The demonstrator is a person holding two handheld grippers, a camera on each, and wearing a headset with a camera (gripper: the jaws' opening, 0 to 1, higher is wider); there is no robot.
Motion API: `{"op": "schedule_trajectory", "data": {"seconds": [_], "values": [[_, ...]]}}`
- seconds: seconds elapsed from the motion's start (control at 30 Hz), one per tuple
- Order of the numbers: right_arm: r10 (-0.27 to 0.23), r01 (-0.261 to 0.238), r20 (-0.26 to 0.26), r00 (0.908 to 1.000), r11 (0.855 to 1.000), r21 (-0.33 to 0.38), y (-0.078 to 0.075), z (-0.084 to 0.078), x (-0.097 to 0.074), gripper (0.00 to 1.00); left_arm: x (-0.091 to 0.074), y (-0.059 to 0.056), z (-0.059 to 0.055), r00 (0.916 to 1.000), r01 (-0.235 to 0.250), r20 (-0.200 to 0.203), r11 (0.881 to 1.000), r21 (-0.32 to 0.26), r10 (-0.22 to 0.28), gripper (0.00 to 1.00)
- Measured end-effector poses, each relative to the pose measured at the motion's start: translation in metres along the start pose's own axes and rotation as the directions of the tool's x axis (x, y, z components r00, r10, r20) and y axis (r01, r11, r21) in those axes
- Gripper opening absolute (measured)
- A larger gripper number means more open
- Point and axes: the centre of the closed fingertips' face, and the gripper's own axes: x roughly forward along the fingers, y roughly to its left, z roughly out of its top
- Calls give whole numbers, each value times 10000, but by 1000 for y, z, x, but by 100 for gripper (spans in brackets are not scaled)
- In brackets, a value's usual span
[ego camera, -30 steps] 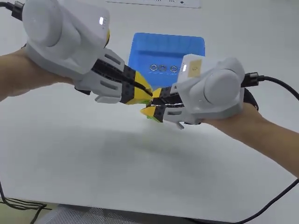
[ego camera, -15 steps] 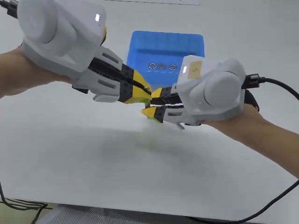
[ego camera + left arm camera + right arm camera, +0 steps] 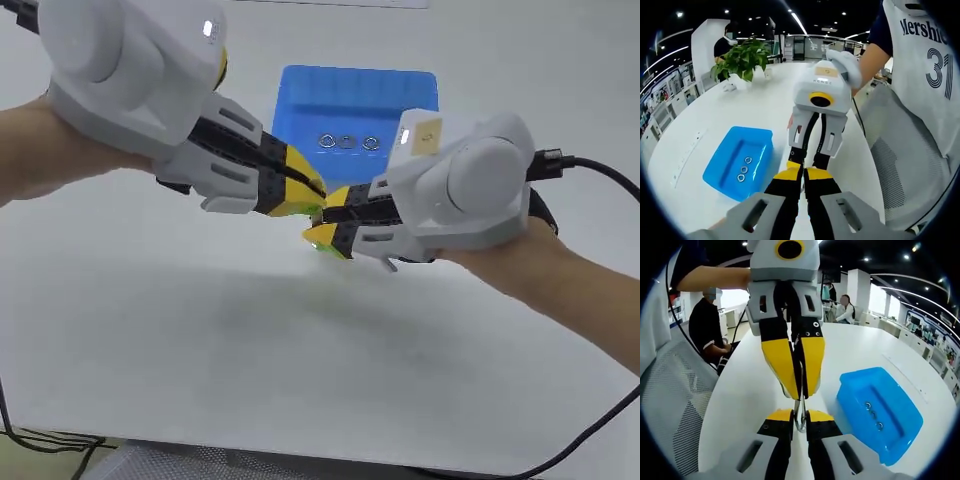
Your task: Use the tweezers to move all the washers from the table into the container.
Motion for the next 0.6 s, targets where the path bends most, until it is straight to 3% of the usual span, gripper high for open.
{"op": "schedule_trajectory", "data": {"seconds": [0.3,0.6], "values": [[-91,85,-200,9998,9995,-314,4,1,0,10,-1,-5,-3,9998,131,-174,9999,65,-130,6],[-138,135,-39,9999,9984,-548,6,14,-6,10,-11,-9,5,9999,33,-112,9999,159,-31,6]]}}
